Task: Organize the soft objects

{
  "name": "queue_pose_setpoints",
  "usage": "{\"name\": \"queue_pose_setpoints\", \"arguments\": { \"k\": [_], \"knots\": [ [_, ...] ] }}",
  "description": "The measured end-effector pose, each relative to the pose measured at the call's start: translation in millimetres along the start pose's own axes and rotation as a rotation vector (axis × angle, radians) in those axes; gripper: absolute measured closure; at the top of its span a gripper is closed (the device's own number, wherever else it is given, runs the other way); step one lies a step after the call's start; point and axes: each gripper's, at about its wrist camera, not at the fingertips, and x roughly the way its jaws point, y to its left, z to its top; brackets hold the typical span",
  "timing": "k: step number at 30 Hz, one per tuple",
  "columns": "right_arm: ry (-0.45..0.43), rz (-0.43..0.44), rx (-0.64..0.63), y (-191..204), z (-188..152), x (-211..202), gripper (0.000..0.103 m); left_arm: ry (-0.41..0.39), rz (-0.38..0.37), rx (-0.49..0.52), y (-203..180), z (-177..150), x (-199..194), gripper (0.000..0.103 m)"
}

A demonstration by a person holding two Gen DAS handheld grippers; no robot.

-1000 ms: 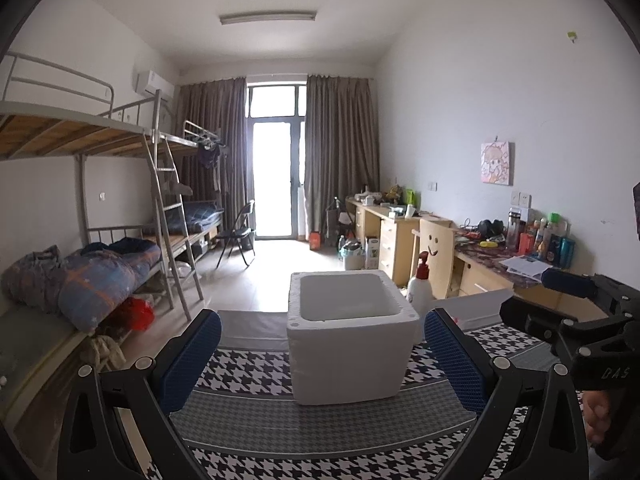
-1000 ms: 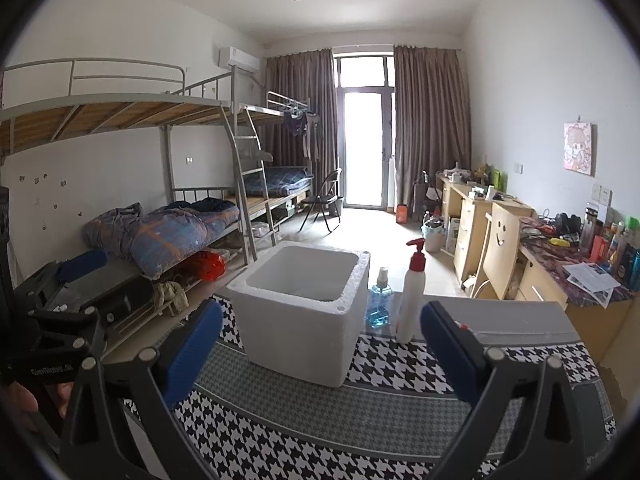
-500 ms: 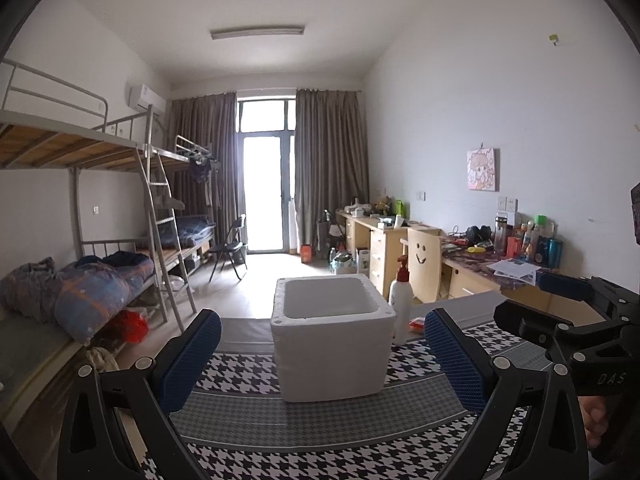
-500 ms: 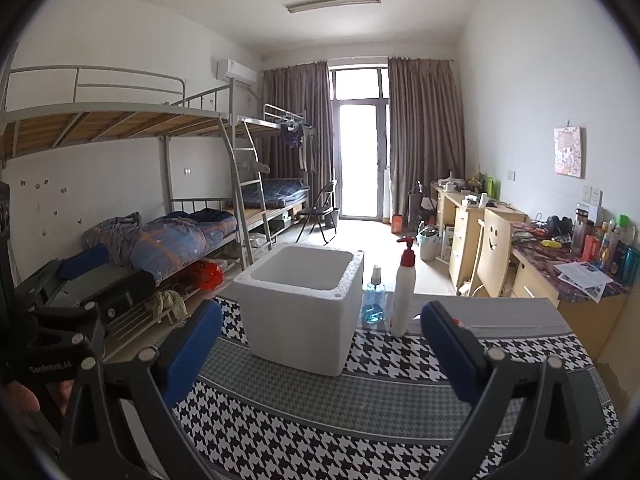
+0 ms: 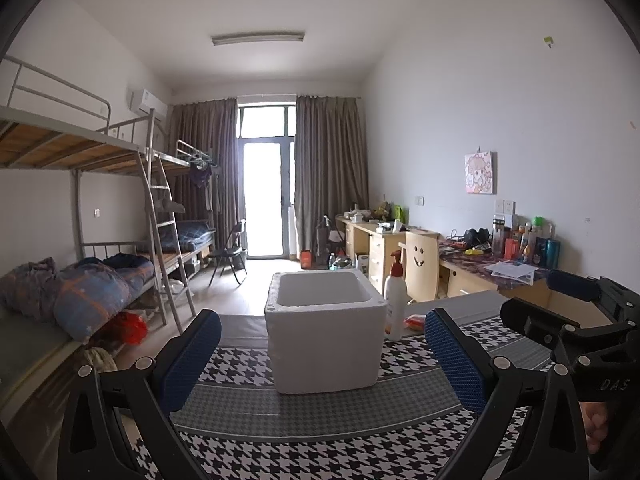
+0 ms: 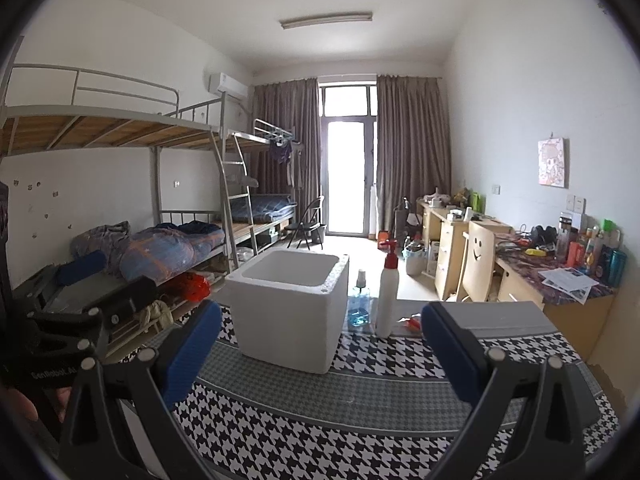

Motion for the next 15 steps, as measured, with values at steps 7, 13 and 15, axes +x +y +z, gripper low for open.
{"name": "queue_pose_setpoints", "arguments": {
  "k": [7,13,15],
  "knots": [
    [-0.030,-0.011,0.012,0,-11,-4,0.002,-0.006,0.003,0.008,-2,-6,-1,0.001],
    [-0.027,-0.020,0.021,-1,-18,-7,0.002,-0.017,0.005,0.000,-1,-12,-5,0.001],
    [-0.029,-0.024,0.023,-2,-20,-9,0.002,-0.021,0.009,0.004,-2,-14,-5,0.001]
  ]
}}
